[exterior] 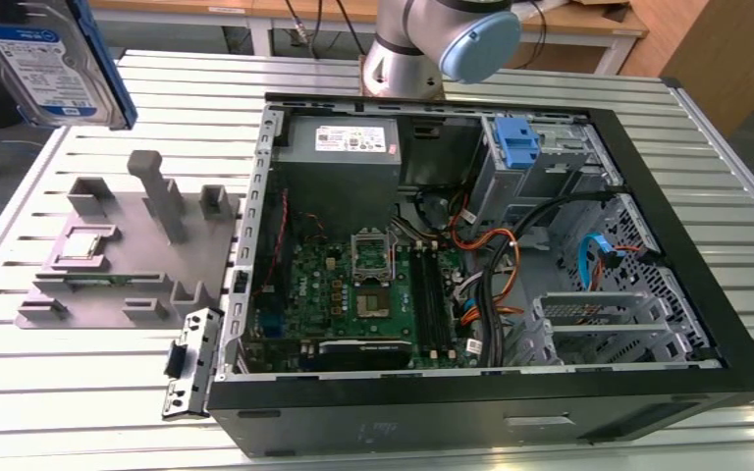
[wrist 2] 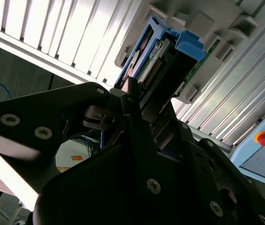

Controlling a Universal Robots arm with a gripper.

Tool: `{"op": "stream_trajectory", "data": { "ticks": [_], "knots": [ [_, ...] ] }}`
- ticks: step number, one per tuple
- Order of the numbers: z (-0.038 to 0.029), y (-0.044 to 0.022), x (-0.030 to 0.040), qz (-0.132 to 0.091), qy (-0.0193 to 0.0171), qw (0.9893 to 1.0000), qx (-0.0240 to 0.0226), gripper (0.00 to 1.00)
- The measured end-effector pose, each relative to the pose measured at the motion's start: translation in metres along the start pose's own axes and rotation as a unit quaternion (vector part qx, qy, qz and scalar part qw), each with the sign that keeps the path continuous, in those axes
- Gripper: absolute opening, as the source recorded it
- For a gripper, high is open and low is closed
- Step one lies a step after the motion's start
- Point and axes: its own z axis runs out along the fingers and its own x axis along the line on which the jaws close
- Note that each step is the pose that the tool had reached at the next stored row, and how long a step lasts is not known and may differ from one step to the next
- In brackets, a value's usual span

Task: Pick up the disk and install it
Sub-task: 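Pick up the disk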

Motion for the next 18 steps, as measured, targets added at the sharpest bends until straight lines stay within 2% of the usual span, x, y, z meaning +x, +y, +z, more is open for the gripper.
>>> {"op": "stream_trajectory", "data": {
  "ticks": [16,18],
  "knots": [
    [-0.0021,0.0,-0.0001,0.0,0.0,1.0,0.0,0.35],
    [-0.0041,0.0001,-0.0002,0.0,0.0,1.0,-0.0001,0.35]
  ]
}}
